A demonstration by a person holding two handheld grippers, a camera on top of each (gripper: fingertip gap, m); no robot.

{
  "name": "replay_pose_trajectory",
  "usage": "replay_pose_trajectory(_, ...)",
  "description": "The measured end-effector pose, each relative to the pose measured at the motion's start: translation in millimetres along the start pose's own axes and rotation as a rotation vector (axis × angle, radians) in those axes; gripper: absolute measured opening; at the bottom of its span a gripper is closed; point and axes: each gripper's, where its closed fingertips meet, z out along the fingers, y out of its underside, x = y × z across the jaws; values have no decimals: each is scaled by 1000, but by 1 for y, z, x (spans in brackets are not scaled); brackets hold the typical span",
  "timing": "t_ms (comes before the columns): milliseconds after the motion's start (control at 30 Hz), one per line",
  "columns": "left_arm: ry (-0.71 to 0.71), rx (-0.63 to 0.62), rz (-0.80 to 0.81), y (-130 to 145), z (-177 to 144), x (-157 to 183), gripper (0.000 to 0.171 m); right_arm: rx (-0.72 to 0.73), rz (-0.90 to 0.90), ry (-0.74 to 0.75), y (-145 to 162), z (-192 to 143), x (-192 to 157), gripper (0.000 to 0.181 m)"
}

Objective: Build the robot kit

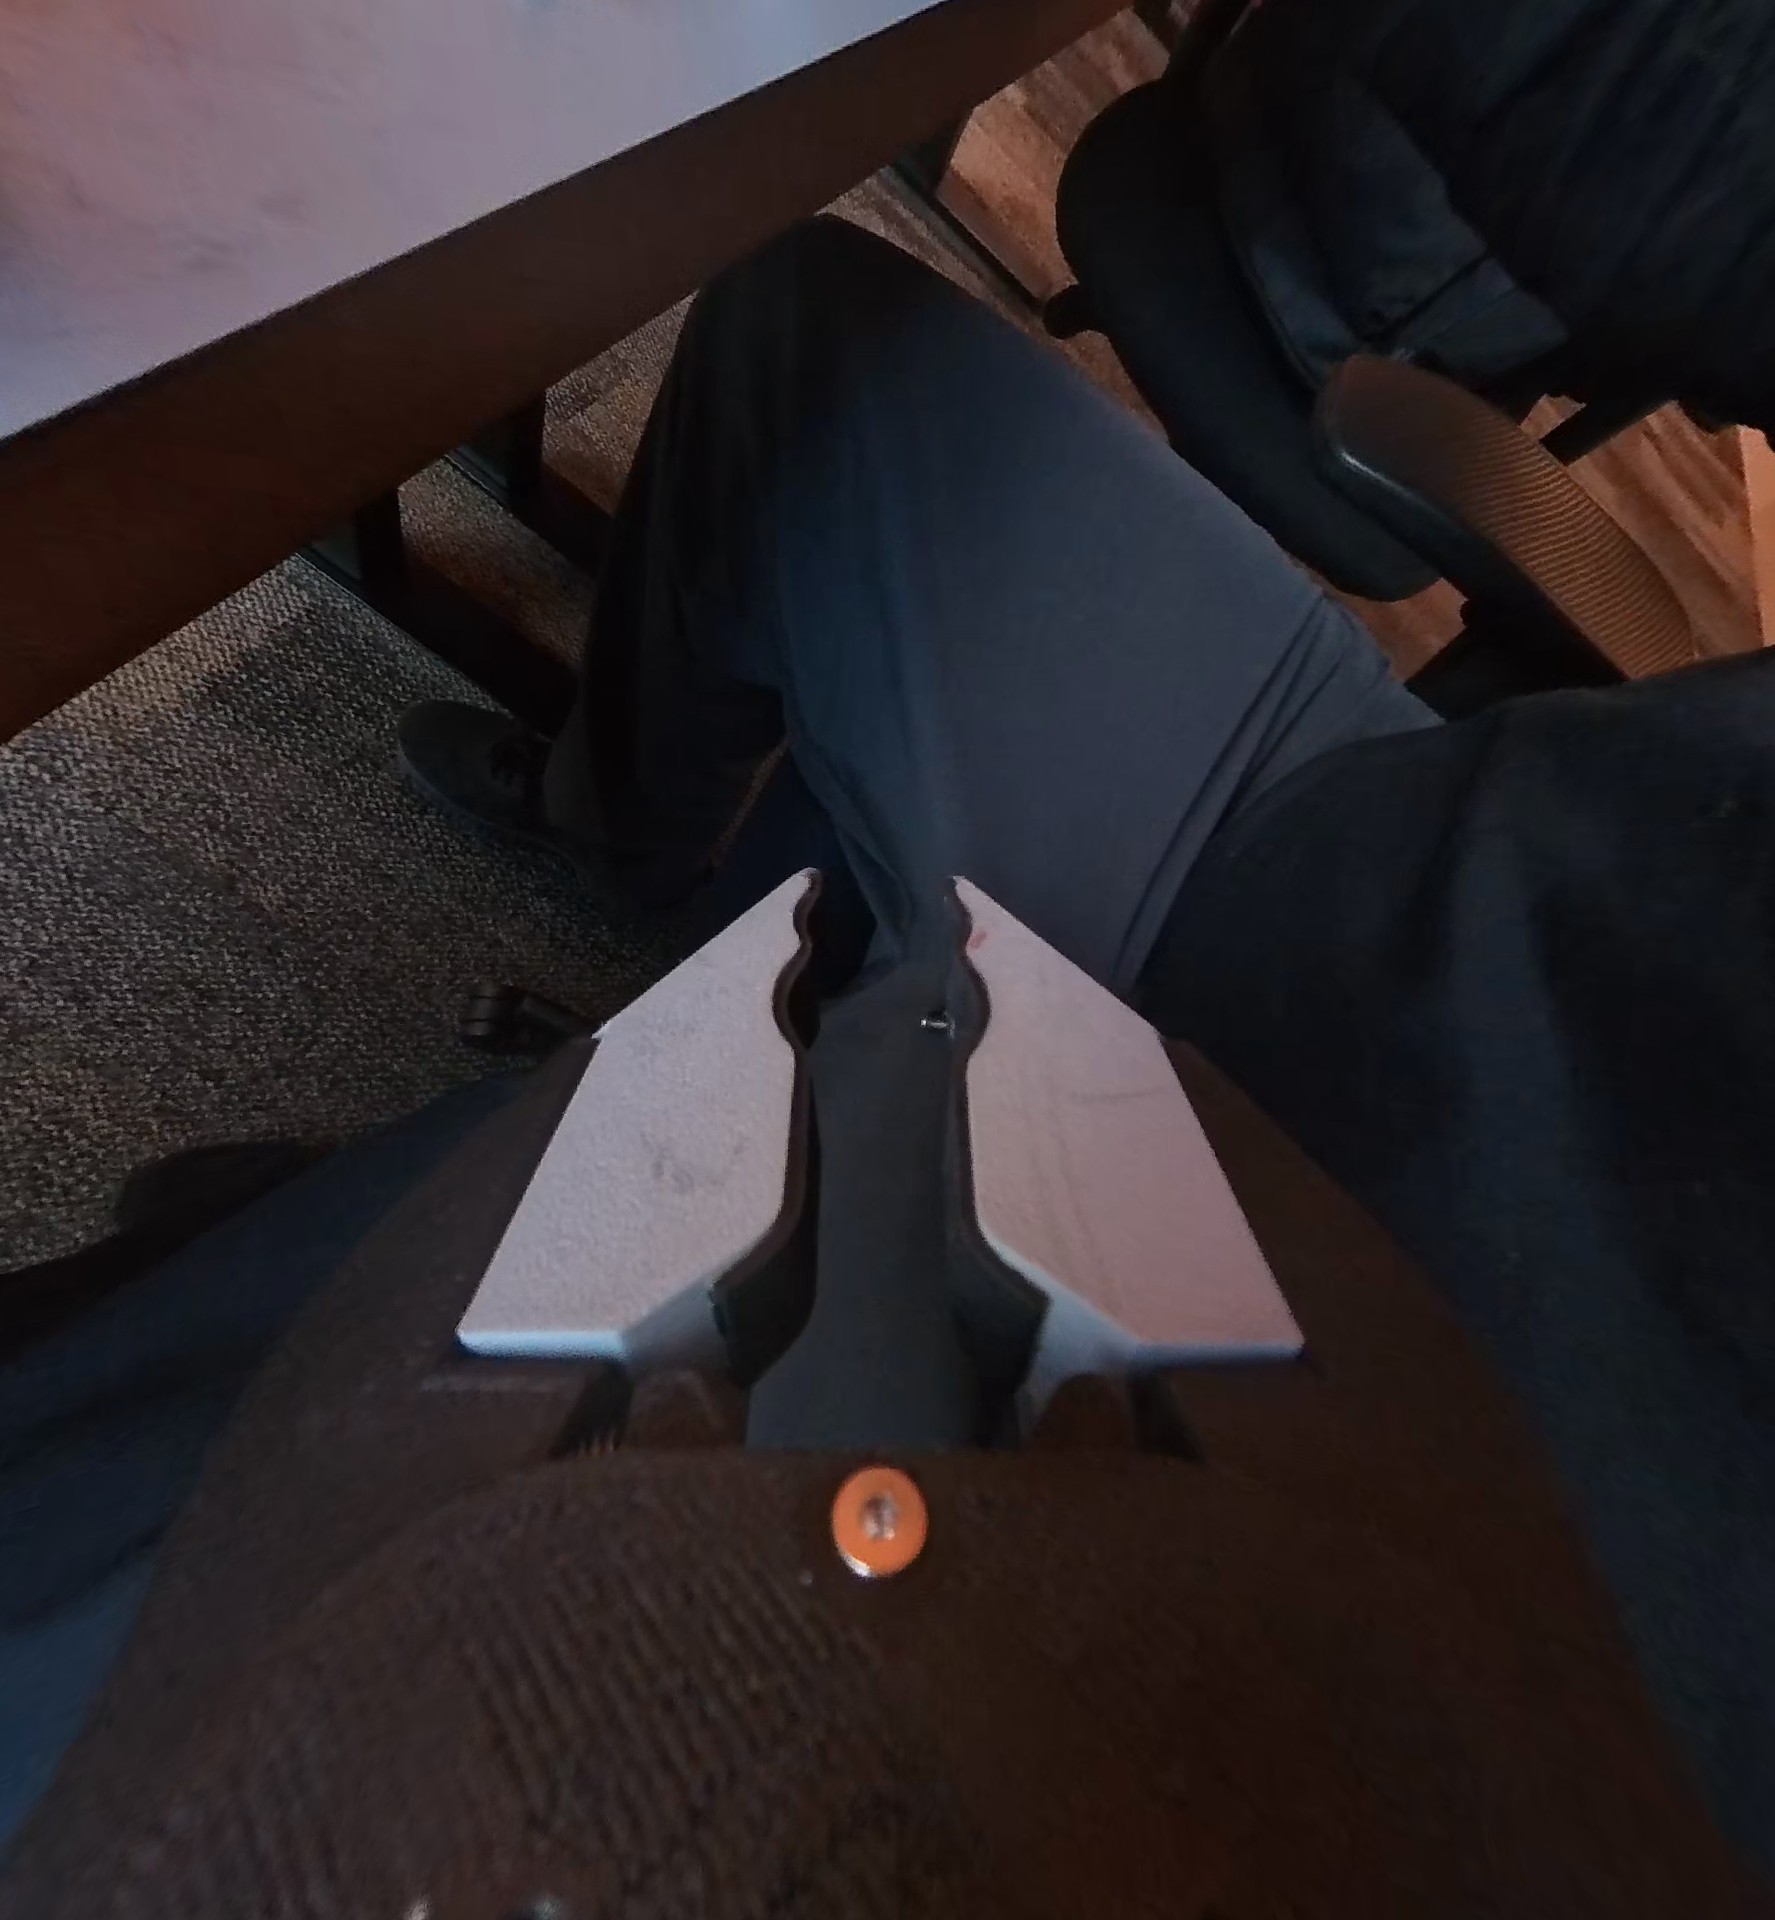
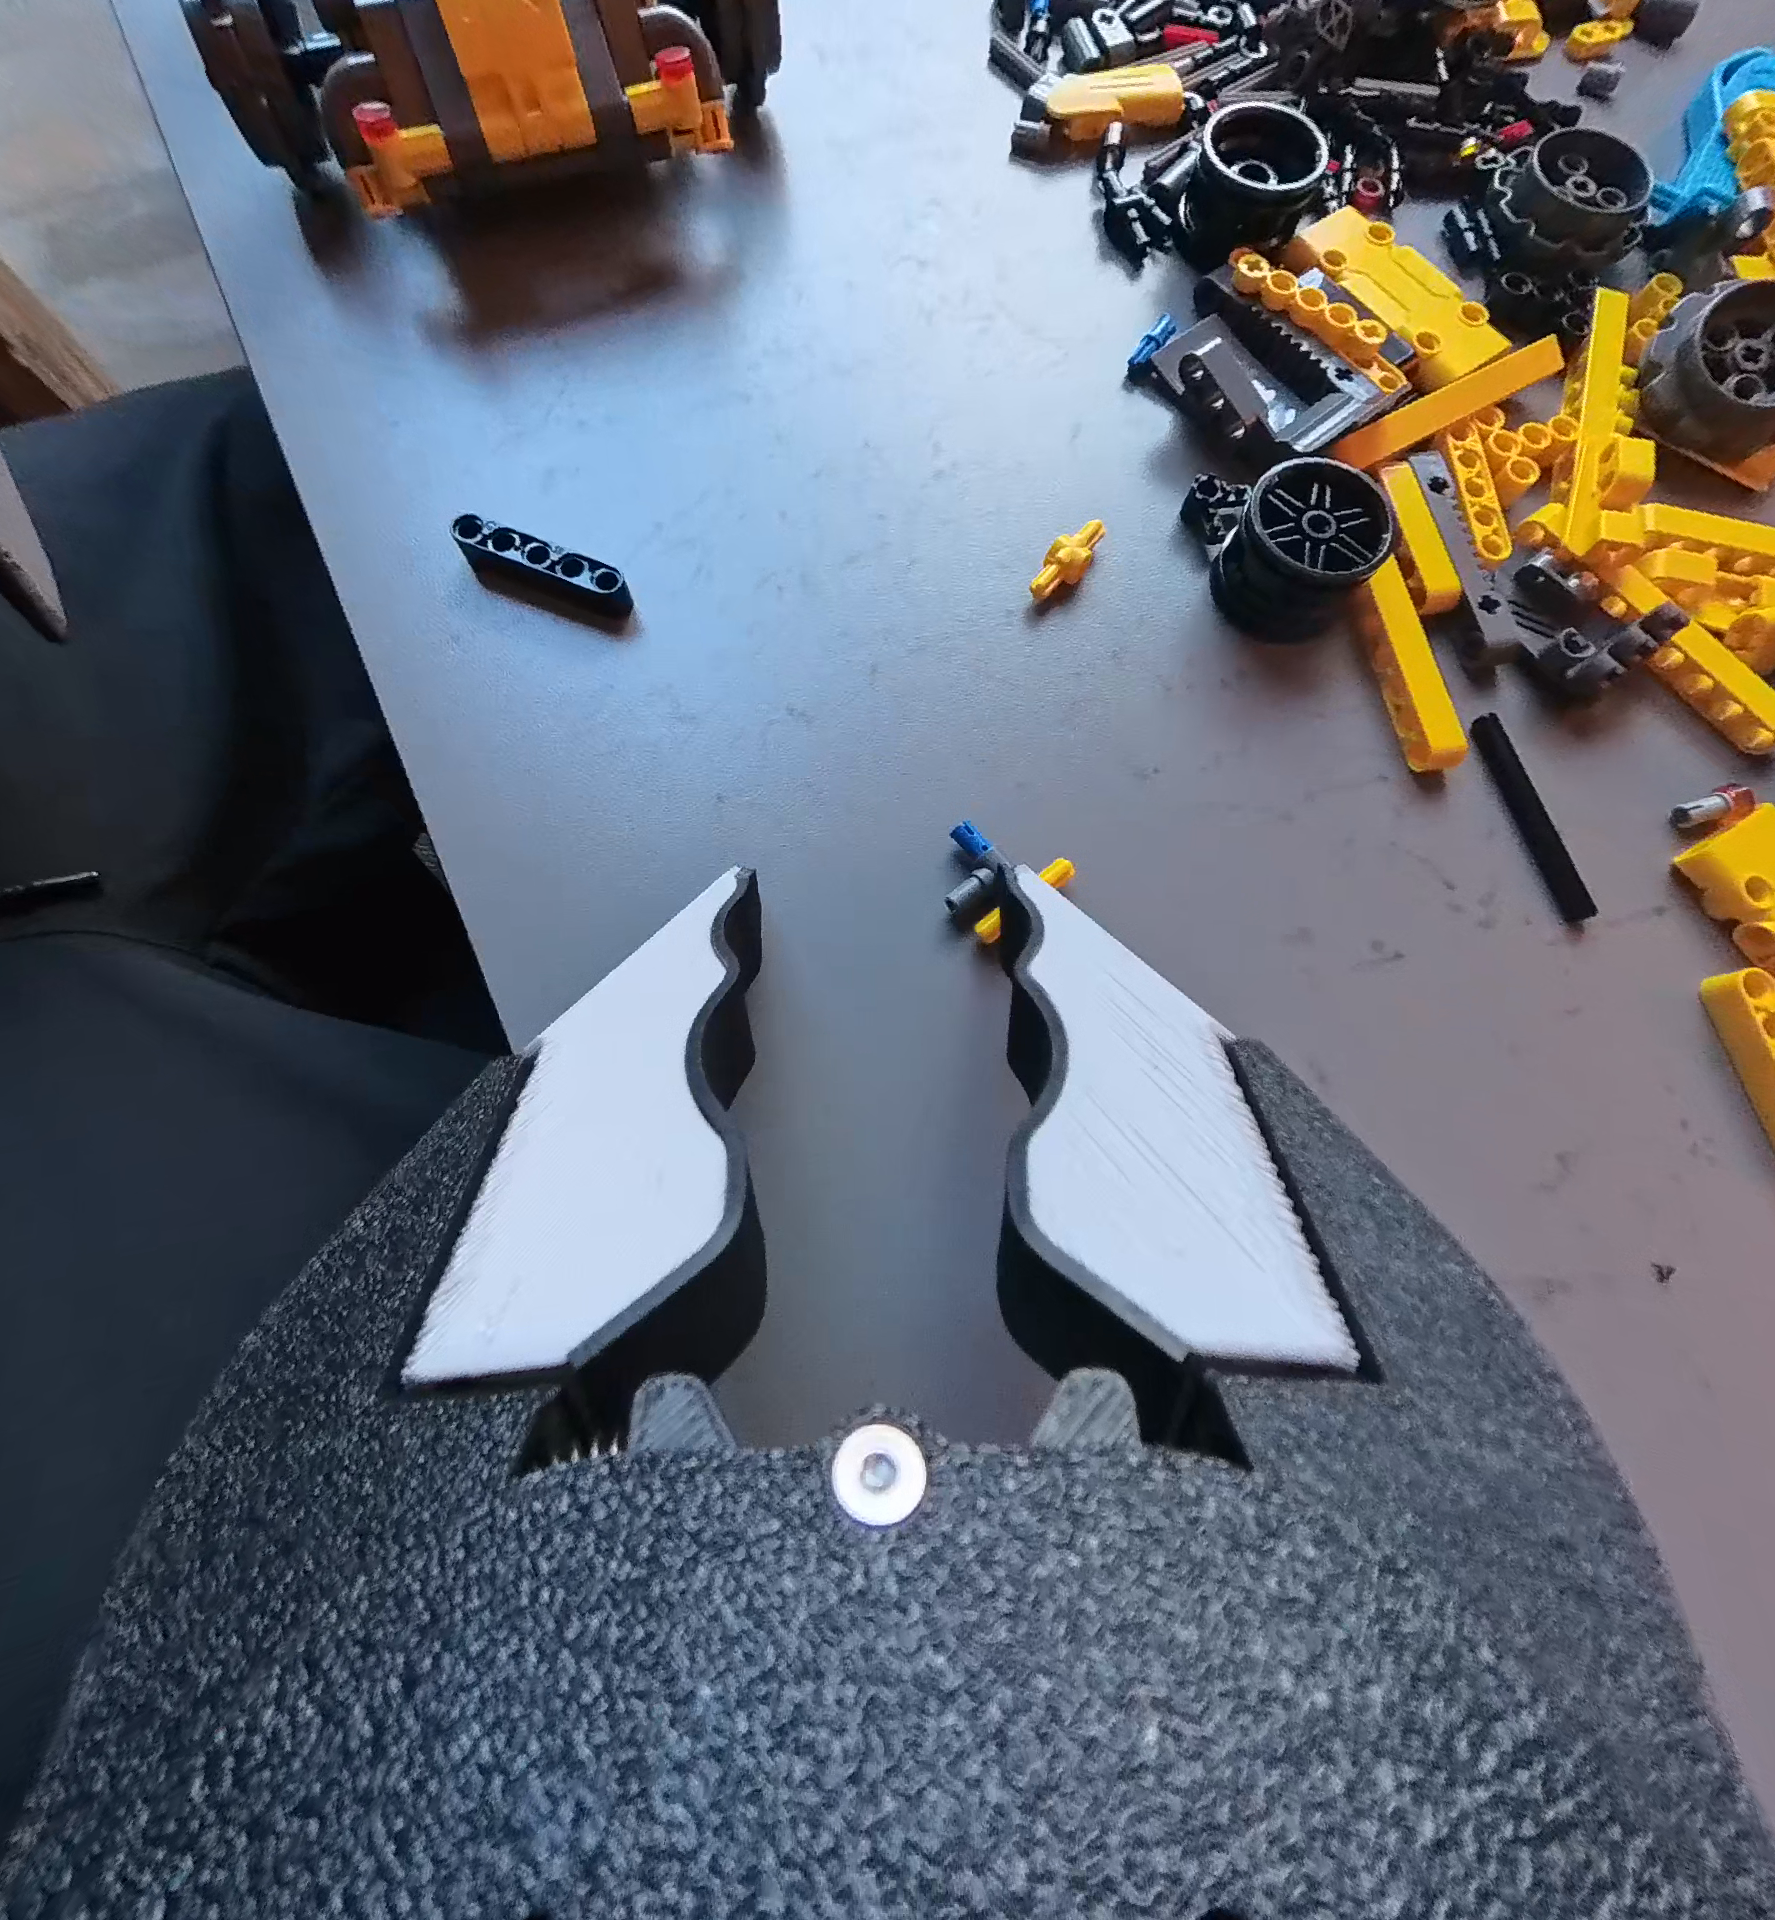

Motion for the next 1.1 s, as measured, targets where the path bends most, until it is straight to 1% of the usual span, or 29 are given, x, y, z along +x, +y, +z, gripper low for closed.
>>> replay_pose_trajectory(300, 3, 14, 18, -4, -3, 5, 17, 0, -15, -8, 0, 0, -2, 47)
replay_pose_trajectory(467, 9, -8, 12, 1, 2, 5, 17, 11, -17, -4, -1, -1, -2, 48)
replay_pose_trajectory(867, 9, -18, 18, 2, 4, 6, 17, 21, 12, 27, 1, -6, 9, 46)
replay_pose_trajectory(967, 10, -17, 20, 2, 3, 7, 17, 11, 28, 37, 2, -5, 13, 43)
replay_pose_trajectory(1100, 9, -17, 23, 1, 3, 7, 18, 15, 50, 54, 2, -5, 18, 42)
